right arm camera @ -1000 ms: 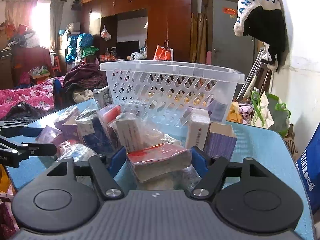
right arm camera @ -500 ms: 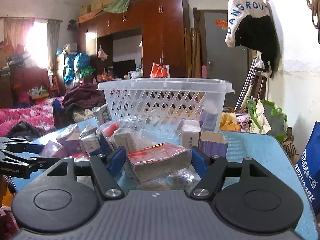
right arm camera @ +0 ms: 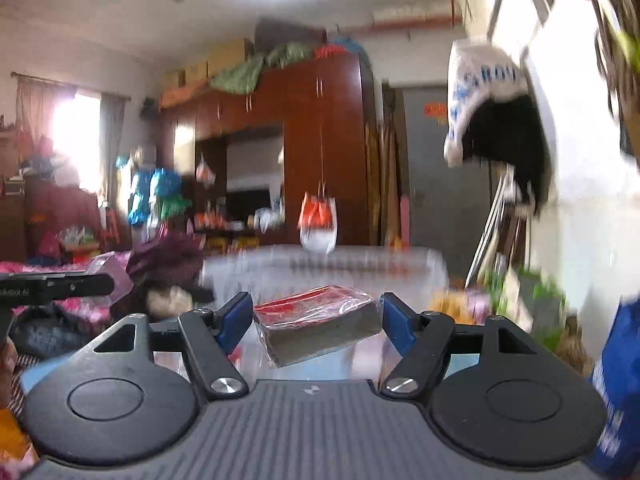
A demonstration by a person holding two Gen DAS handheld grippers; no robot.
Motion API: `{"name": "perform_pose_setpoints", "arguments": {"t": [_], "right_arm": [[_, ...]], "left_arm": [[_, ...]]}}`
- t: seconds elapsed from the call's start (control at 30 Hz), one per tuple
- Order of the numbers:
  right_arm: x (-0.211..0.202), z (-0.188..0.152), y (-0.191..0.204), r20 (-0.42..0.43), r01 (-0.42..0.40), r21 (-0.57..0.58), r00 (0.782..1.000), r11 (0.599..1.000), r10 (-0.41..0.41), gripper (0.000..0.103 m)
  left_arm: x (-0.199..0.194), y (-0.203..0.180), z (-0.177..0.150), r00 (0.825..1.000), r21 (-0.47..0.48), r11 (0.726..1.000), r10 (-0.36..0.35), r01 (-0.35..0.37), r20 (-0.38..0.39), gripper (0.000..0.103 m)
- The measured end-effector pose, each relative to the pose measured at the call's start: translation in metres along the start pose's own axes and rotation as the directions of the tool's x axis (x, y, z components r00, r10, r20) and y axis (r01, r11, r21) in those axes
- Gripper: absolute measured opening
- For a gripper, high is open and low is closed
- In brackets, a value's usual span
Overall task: Organize objects
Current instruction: 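Lift both boxes into the white basket and open both grippers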
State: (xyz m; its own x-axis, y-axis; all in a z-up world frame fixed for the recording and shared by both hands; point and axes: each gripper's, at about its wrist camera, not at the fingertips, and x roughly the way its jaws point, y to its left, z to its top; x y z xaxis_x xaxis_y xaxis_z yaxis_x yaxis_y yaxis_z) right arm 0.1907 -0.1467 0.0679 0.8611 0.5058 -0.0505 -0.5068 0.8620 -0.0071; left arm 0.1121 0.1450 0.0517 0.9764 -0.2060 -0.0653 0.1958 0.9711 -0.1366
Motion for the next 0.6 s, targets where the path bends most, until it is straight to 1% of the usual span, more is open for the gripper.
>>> {"name": "perform_pose_setpoints", "arguments": {"t": [0.07,0.1,0.13,0.17,0.23,0.27,0.33,0.4,0.47,0.5,0.53,0.57,0.6], "right_arm": [[0.020,0.024,-0.005,0.047,-0.009,0.006,0.999,1.000,0.009,0.072],[0.033,0.034,-0.008,0.060,-0.016,0.006,0.998,1.000,0.016,0.072],[0.053,0.045,-0.011,0.047,-0.021,0.007,0.999,1.000,0.021,0.073],[0.066,0.048,-0.014,0.034,-0.021,0.015,0.999,1.000,0.021,0.073],[0.100,0.052,-0.021,-0.011,-0.008,0.014,1.000,1.000,0.008,0.073],[0.110,0.050,-0.023,-0.033,0.010,0.009,0.999,1.000,-0.010,0.073],[0.128,0.044,-0.025,-0.070,0.028,-0.003,0.997,1.000,-0.028,0.073],[0.128,0.039,-0.024,-0.068,0.011,-0.016,0.998,1.000,-0.012,0.073],[0.128,0.035,-0.023,-0.066,0.000,-0.025,0.998,1.000,-0.002,0.074],[0.128,0.034,-0.022,-0.073,0.002,-0.035,0.997,0.999,-0.005,0.078],[0.128,0.033,-0.021,-0.078,0.016,-0.048,0.997,0.999,-0.020,0.090],[0.123,0.033,-0.020,-0.076,0.028,-0.055,0.997,0.998,-0.032,0.096],[0.116,0.033,-0.020,-0.064,0.031,-0.052,0.997,0.998,-0.034,0.101]], "left_arm": [[0.026,-0.002,0.034,1.000,-0.007,0.999,-0.031,0.031,0.004,0.071],[0.041,-0.004,0.049,1.000,0.007,1.000,-0.030,0.030,0.002,0.071],[0.060,-0.008,0.063,1.000,0.028,1.000,-0.013,0.014,-0.010,0.071],[0.083,-0.010,0.076,1.000,0.026,1.000,-0.004,0.005,-0.029,0.071],[0.124,-0.009,0.090,0.994,-0.002,1.000,-0.024,0.024,-0.110,0.072],[0.146,-0.008,0.093,0.987,-0.020,0.999,-0.035,0.032,-0.157,0.072],[0.173,-0.010,0.091,0.978,-0.014,1.000,-0.021,0.018,-0.207,0.072],[0.185,-0.016,0.085,0.978,0.010,1.000,0.020,-0.018,-0.206,0.072],[0.190,-0.021,0.079,0.980,0.033,0.999,0.038,-0.032,-0.194,0.073],[0.192,-0.021,0.075,0.980,0.040,0.998,0.051,-0.044,-0.191,0.078],[0.196,-0.021,0.072,0.977,0.045,0.998,0.062,-0.054,-0.202,0.090],[0.202,-0.021,0.070,0.972,0.047,0.997,0.075,-0.066,-0.223,0.095],[0.204,-0.022,0.068,0.968,0.052,0.996,0.088,-0.078,-0.234,0.097]]}}
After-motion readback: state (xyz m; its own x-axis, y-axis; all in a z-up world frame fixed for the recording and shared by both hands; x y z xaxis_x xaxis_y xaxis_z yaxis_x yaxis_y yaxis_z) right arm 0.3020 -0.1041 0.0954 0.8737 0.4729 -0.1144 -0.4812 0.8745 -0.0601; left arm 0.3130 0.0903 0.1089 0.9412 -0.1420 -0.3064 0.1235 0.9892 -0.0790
